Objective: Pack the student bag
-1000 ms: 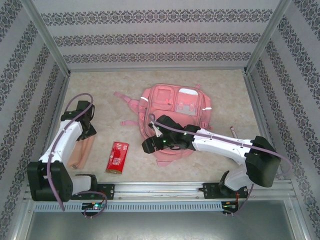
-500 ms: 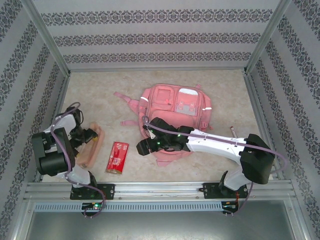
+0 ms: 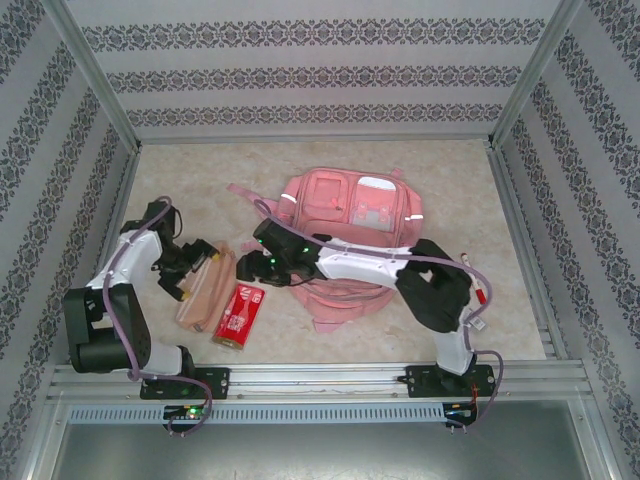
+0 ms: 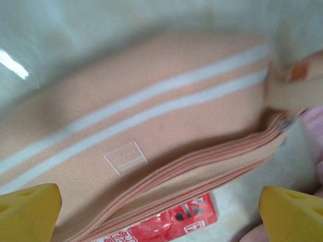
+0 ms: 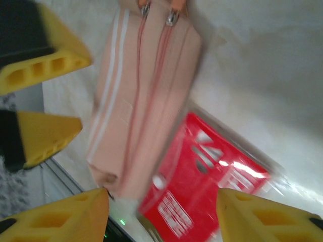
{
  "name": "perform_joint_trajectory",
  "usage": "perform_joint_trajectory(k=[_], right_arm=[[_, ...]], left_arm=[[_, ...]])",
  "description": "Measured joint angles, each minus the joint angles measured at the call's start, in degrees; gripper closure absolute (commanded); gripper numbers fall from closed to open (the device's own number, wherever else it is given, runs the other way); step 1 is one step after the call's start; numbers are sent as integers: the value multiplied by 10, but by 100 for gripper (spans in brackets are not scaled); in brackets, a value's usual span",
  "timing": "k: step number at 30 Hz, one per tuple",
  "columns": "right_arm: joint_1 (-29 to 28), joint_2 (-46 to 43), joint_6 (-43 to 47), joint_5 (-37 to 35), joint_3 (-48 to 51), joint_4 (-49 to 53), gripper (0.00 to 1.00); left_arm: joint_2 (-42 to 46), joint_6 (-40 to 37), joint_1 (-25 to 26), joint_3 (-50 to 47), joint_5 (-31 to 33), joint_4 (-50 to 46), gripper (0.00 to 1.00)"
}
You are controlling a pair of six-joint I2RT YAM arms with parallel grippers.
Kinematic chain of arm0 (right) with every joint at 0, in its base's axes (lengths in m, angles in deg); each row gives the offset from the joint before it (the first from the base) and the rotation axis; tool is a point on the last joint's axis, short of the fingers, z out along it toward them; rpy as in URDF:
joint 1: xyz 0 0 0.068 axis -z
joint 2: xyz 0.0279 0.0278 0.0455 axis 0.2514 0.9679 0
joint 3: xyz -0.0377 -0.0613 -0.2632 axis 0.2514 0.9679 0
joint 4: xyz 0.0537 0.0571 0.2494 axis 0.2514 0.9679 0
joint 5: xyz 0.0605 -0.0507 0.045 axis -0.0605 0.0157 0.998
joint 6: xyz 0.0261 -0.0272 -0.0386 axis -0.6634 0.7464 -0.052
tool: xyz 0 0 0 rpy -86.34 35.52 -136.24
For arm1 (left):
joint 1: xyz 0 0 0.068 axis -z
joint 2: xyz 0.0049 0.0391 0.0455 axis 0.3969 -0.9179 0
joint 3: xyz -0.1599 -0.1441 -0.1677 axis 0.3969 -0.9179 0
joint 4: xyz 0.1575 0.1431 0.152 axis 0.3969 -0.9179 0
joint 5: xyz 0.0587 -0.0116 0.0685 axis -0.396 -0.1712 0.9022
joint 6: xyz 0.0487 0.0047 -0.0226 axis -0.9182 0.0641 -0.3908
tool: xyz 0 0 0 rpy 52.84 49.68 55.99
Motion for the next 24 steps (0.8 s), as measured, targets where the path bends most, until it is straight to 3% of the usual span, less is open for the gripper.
perform_joint_trajectory(k=[4, 13, 14, 17, 19, 20, 24], right_arm=[[0, 82, -48, -8, -86, -9, 41], [0, 194, -54, -50, -207, 22, 41], [0, 206, -51, -52, -220, 27, 45], [0, 234, -40, -54, -252, 34, 83], [0, 245, -32, -53, -264, 35, 95], [0, 246, -23, -53, -265, 33, 100], [2, 245, 0, -53, -273, 28, 100]], left_arm=[[10, -1, -47, 5, 28, -8, 12], [37, -14, -103, -34, 41, -23, 12], [38, -18, -103, -34, 40, -23, 12], [46, -39, -103, -34, 26, -23, 6], [55, -54, -103, -36, -5, -16, 2], [61, -61, -103, -37, -24, -13, 0], [90, -89, -103, -37, -84, -2, 0]])
